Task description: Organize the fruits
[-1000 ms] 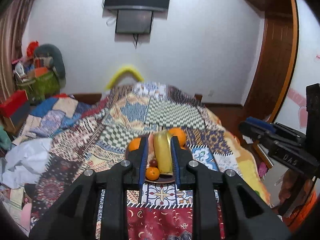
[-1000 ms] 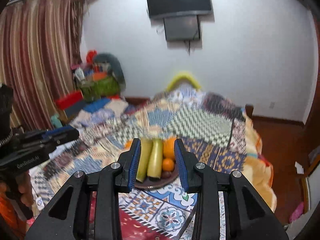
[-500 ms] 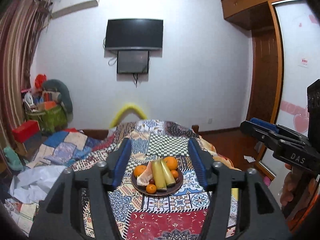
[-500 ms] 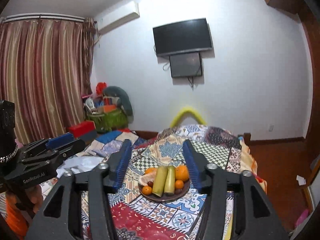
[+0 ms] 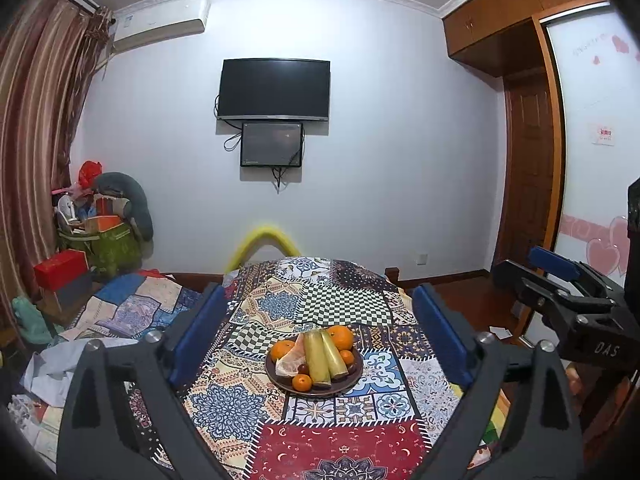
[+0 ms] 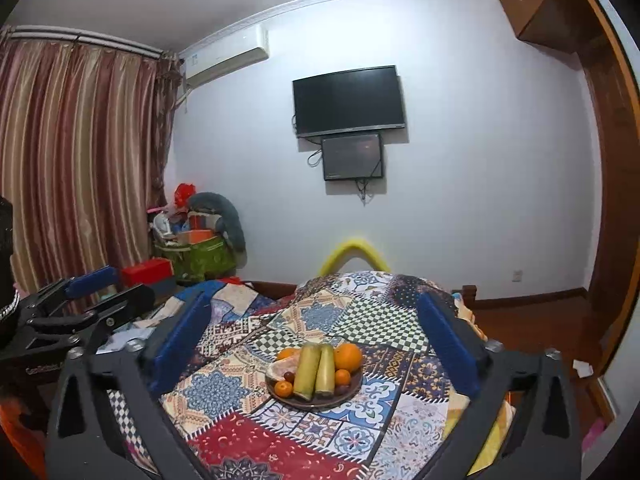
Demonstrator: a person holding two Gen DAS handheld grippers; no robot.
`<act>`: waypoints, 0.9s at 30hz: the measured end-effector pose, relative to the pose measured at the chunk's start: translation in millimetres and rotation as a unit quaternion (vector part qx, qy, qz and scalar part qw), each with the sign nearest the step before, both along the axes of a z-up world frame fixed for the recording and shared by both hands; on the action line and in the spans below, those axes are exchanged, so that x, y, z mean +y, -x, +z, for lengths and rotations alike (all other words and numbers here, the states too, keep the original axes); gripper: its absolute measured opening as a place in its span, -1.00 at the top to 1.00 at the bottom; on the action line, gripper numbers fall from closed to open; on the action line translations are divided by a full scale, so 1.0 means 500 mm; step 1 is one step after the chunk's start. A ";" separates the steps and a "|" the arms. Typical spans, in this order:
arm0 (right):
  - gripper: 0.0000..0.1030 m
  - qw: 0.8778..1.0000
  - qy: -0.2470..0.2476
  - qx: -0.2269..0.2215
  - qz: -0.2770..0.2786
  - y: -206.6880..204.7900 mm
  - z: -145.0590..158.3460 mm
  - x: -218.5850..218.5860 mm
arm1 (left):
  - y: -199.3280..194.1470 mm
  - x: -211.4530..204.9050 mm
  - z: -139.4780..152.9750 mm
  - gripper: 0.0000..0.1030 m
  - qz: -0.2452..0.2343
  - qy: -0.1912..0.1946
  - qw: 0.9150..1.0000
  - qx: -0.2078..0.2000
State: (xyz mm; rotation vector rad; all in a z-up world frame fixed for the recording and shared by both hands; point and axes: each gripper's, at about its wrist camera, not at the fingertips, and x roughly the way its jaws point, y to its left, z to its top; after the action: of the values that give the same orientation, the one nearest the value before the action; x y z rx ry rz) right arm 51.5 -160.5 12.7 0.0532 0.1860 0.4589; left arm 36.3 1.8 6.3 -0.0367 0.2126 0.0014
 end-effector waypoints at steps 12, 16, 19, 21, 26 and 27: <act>-1.00 1.000 0.014 0.000 -0.006 0.027 -0.008 -0.001 | -0.001 -0.002 -0.005 -0.97 0.008 -0.002 1.000 -0.006; -1.00 1.000 0.014 0.001 -0.007 0.028 -0.007 -0.003 | -0.003 -0.001 -0.005 -0.98 0.006 -0.001 1.000 -0.005; -1.00 1.000 0.013 0.002 -0.007 0.028 -0.006 -0.004 | -0.003 -0.003 -0.004 -0.98 0.004 0.000 1.000 -0.005; -1.00 1.000 0.014 0.002 -0.007 0.028 -0.007 -0.004 | -0.003 -0.003 -0.004 -0.98 0.003 -0.001 1.000 -0.005; -1.00 1.000 0.013 -0.001 -0.008 0.032 -0.006 -0.003 | -0.003 -0.005 0.001 -0.98 0.001 -0.002 1.000 -0.008; -1.00 1.000 0.012 -0.001 -0.008 0.032 -0.005 -0.003 | -0.002 -0.006 0.001 -0.98 0.000 -0.003 1.000 -0.008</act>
State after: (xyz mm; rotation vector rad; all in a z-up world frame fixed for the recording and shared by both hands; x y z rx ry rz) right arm 35.3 -162.2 10.1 0.0301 0.1882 0.4404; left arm 37.4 -1.2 7.0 -0.0312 0.1964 0.0011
